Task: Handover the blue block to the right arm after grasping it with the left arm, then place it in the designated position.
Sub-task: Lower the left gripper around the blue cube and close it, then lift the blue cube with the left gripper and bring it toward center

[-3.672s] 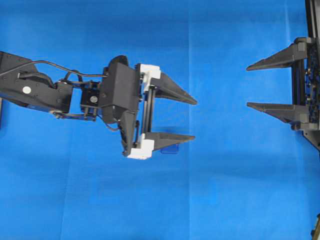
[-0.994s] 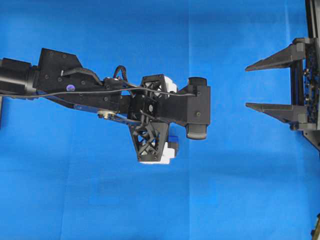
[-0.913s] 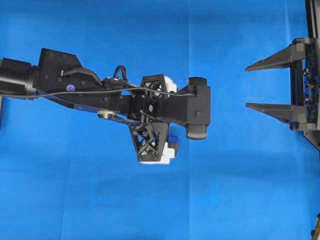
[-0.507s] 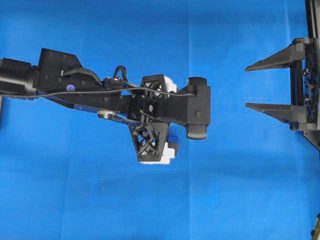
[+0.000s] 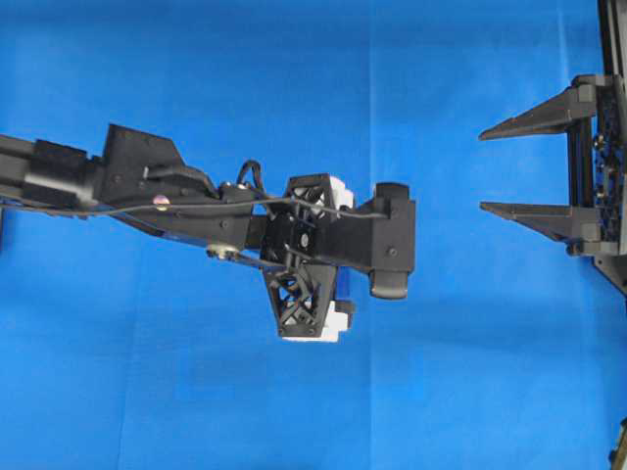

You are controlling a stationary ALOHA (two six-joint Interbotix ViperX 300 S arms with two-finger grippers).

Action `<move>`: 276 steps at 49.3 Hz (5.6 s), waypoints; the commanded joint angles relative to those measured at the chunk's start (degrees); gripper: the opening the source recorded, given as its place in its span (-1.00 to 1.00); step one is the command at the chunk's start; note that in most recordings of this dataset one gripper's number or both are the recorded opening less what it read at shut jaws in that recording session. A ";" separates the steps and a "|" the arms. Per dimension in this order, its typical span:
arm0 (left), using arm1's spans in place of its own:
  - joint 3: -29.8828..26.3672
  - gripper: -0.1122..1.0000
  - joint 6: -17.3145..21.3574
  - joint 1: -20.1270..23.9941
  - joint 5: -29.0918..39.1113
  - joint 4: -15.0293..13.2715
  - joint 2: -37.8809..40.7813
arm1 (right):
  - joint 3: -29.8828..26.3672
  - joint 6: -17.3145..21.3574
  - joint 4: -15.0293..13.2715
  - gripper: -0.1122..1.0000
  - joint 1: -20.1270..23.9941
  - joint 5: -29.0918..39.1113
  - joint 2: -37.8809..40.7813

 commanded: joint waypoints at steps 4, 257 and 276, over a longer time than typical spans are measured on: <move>1.85 0.87 -0.18 0.70 -3.78 0.18 0.35 | -1.49 -0.09 -0.09 0.97 -0.09 -0.35 0.79; 13.18 0.02 0.09 1.76 -15.29 1.67 -21.09 | -1.58 -0.09 -0.09 0.97 -0.09 -0.53 1.49; 32.52 0.03 0.44 2.02 -42.71 1.58 -31.46 | -1.67 -0.09 -0.09 0.97 -0.18 -0.79 1.58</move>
